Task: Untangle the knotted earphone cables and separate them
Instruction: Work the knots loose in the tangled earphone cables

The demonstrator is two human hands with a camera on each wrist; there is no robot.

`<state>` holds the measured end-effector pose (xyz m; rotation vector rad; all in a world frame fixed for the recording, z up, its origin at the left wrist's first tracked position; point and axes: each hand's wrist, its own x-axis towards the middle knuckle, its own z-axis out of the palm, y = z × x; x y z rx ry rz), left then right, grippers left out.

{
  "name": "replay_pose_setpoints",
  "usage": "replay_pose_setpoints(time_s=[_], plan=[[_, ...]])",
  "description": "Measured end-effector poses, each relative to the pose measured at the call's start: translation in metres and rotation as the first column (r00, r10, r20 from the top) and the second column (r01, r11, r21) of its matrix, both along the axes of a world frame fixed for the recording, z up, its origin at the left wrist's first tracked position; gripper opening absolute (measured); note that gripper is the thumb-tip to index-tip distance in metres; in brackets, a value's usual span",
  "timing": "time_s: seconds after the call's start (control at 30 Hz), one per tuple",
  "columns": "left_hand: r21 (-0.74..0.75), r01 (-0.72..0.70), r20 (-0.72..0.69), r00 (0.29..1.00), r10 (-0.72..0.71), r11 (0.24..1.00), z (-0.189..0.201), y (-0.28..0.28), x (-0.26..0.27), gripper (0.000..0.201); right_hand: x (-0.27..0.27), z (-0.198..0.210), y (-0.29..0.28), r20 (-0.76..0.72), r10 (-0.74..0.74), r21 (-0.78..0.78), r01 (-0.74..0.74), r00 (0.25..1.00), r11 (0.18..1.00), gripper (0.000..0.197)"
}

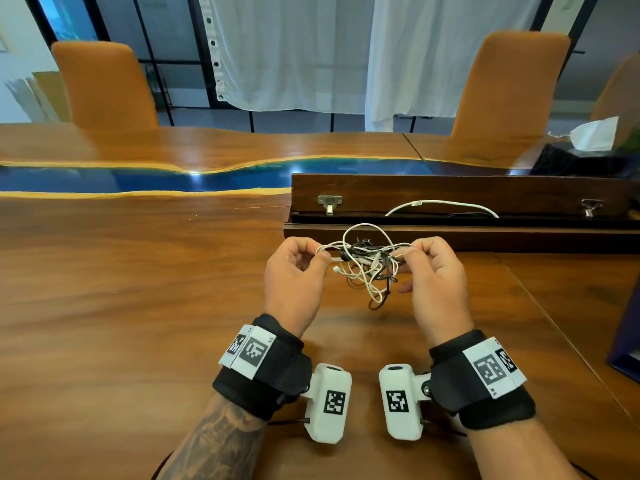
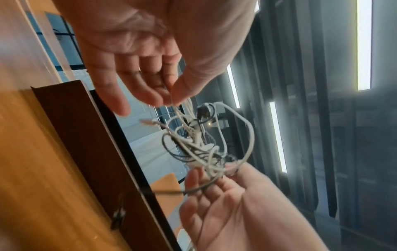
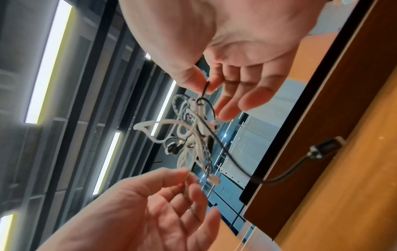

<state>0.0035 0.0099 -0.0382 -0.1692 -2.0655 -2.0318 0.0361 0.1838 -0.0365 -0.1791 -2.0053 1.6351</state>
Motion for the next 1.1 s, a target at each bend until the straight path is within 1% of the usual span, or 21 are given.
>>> replay_pose_setpoints(time_s=[0.07,0.1,0.17,0.23,0.3,0.33,0.37,0.43,0.5,0.57,0.63,0.7,0.73,0.8,0.87,0.9,0.93,1.0,1.03,1.07,1.1], plan=[[-0.028,0.078,0.031,0.997,-0.077,0.997,-0.001,0.005,0.003,0.005,0.0,0.0,-0.004,0.008,0.041,-0.051,-0.041,0.999,0.998,0.013],[-0.041,0.101,0.032,0.994,-0.1,0.994,-0.001,0.006,0.004,0.008,0.001,0.0,-0.004,0.005,0.062,-0.062,-0.062,0.998,0.996,0.011],[-0.058,0.13,0.023,0.991,-0.129,0.99,0.001,0.006,0.005,0.033,0.001,0.002,-0.004,-0.014,0.103,-0.077,-0.104,0.995,0.992,0.009],[-0.089,0.184,0.007,0.983,-0.185,0.979,0.002,0.004,0.005,0.057,0.002,0.003,-0.003,-0.028,0.153,-0.057,-0.155,0.988,0.986,0.009],[-0.149,0.295,0.019,0.955,-0.295,0.944,0.004,0.004,0.007,0.069,0.003,0.003,-0.005,-0.029,0.21,-0.022,-0.211,0.977,0.977,0.013],[-0.166,0.35,0.032,0.936,-0.35,0.922,0.004,0.004,0.008,0.067,0.004,0.003,-0.006,-0.029,0.235,-0.002,-0.235,0.972,0.972,0.016],[-0.175,0.379,0.041,0.925,-0.378,0.909,0.005,0.005,0.009,0.061,0.004,0.004,-0.007,-0.03,0.255,0.021,-0.255,0.966,0.967,0.02],[-0.157,0.37,0.037,0.929,-0.369,0.916,0.006,0.003,0.009,0.047,0.006,0.005,-0.009,-0.031,0.296,0.077,-0.293,0.955,0.953,0.024],[-0.127,0.367,0.052,0.93,-0.364,0.921,0.007,0.0,0.008,0.043,0.009,0.006,-0.011,-0.023,0.346,0.103,-0.342,0.938,0.934,0.027],[-0.15,0.377,0.049,0.926,-0.375,0.914,0.008,-0.002,0.008,0.04,0.011,0.007,-0.013,-0.017,0.393,0.109,-0.389,0.919,0.915,0.028],[-0.169,0.364,0.025,0.931,-0.365,0.916,0.009,-0.004,0.008,0.031,0.01,0.008,-0.014,-0.025,0.407,0.073,-0.404,0.913,0.912,0.026],[-0.081,0.331,0.033,0.944,-0.329,0.94,0.009,-0.005,0.006,0.023,0.008,0.006,-0.013,-0.046,0.378,0.045,-0.376,0.925,0.926,0.027],[-0.014,0.318,0.046,0.947,-0.317,0.948,0.008,-0.005,0.004,0.021,0.007,0.004,-0.011,-0.044,0.346,0.065,-0.343,0.937,0.937,0.026],[0.113,0.296,0.055,0.951,-0.303,0.949,0.008,-0.006,0.001,0.022,0.005,0.0,-0.01,-0.009,0.289,0.117,-0.286,0.957,0.951,0.023],[0.243,0.271,0.041,0.956,-0.289,0.931,0.008,-0.007,-0.001,0.022,0.005,-0.002,-0.009,0.06,0.274,0.143,-0.28,0.96,0.949,0.02],[0.304,0.26,0.031,0.959,-0.282,0.917,0.009,-0.008,-0.002,0.022,0.006,-0.002,-0.008,0.109,0.304,0.151,-0.318,0.946,0.936,0.023],[0.357,0.252,0.022,0.96,-0.278,0.9,0.01,-0.008,-0.002,0.023,0.006,-0.002,-0.008,0.171,0.361,0.157,-0.387,0.917,0.909,0.027],[0.422,0.238,0.008,0.964,-0.266,0.875,0.012,-0.01,-0.003,0.026,0.01,-0.001,-0.01,0.3,0.489,0.155,-0.547,0.819,0.822,0.029],[0.433,0.232,0.001,0.966,-0.258,0.871,0.013,-0.01,-0.003,0.028,0.011,-0.002,-0.012,0.34,0.53,0.15,-0.601,0.777,0.785,0.025],[0.439,0.229,-0.004,0.967,-0.253,0.869,0.013,-0.01,-0.003,0.03,0.011,-0.003,-0.014,0.359,0.545,0.145,-0.623,0.757,0.769,0.019],[0.443,0.225,-0.005,0.969,-0.249,0.868,0.013,-0.01,-0.004,0.03,0.011,-0.004,-0.014,0.36,0.536,0.148,-0.614,0.764,0.775,0.012]])
